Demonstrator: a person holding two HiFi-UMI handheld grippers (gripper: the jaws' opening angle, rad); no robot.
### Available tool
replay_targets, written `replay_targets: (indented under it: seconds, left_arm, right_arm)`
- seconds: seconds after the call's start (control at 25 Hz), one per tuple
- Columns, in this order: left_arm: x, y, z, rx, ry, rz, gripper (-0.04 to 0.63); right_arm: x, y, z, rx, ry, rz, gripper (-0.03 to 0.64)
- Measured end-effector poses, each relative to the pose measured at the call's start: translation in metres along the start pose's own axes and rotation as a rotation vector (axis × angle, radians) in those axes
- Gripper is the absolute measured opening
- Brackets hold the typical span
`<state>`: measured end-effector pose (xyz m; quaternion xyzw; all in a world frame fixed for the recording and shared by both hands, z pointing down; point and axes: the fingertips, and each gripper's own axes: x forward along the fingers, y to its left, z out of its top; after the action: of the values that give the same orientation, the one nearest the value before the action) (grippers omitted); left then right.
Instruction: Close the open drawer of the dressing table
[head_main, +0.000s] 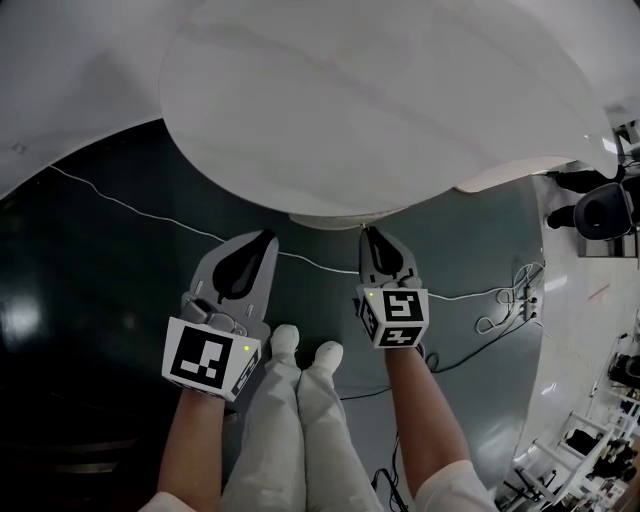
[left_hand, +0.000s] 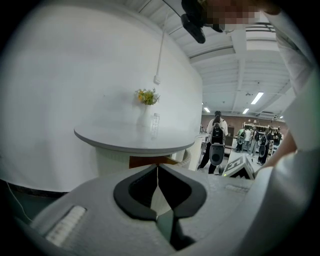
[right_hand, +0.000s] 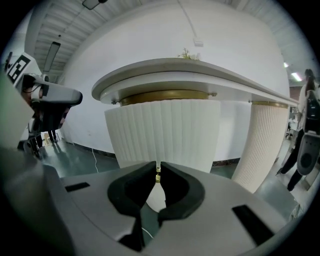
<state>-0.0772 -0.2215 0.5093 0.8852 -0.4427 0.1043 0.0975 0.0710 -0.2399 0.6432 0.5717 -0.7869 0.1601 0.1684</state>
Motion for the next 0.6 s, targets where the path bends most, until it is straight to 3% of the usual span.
replay_targets:
  seconds: [0.6]
  left_arm:
    - [-0.005, 0.017, -0.001, 0.020, 0.002, 0.009, 0.018]
  right_arm:
    - [0.041, -0.005, 0.022, -0.034, -0.093, -0.045, 0.020]
